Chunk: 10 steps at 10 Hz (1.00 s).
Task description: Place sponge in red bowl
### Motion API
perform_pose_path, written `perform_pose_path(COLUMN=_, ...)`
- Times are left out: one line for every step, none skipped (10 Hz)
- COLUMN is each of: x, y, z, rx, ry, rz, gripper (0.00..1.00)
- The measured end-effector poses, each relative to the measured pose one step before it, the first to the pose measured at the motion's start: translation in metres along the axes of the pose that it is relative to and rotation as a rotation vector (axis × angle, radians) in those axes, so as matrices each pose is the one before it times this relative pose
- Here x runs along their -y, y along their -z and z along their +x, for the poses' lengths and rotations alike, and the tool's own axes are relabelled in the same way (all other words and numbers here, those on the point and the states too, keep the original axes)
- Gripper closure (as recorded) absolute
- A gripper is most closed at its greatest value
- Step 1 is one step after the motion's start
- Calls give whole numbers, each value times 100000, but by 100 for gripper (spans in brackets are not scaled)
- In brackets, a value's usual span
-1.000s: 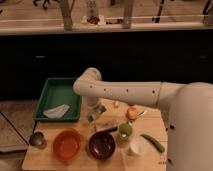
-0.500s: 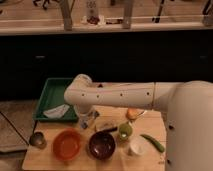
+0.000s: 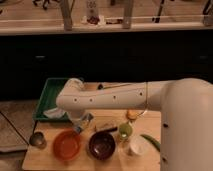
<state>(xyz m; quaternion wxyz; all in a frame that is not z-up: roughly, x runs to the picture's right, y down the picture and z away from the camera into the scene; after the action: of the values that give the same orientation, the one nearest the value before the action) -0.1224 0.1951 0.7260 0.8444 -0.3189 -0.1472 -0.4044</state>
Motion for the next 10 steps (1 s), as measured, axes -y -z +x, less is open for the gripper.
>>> perform_pose_path(x=-8, y=-20, z=-243, rx=-159, ry=1358, rz=19, gripper=98)
perform_pose_path(x=266, y=19, z=-375, rx=-201, ry=1538, rz=180, gripper=98)
perform_pose_path(x=241, y=23, z=-361, rx=37, ry=1197, rz=97, gripper=98)
perform_pose_path(x=331, y=-21, z=-523, rx=118, ry=1651, rz=45, gripper=98)
perform_pose_path(x=125, y=-45, z=-298, rx=10, ry=1398, rz=53, gripper=98)
perform_pose_path(x=42, y=-41, z=-151, rx=-111, ry=831, rz=12, gripper=98)
perform_pose_path(x=327, y=-52, z=-398, rx=-84, ry=1554, rz=5, gripper=98)
perform_pose_path(x=275, y=-41, z=-328, rx=-61, ry=1223, rz=21, gripper=98)
perform_pose_path(x=215, y=-37, z=-316, rx=115, ry=1069, rz=14, gripper=98)
perform_pose_path(x=188, y=-58, z=-196, rx=-99, ry=968, rz=90, gripper=98)
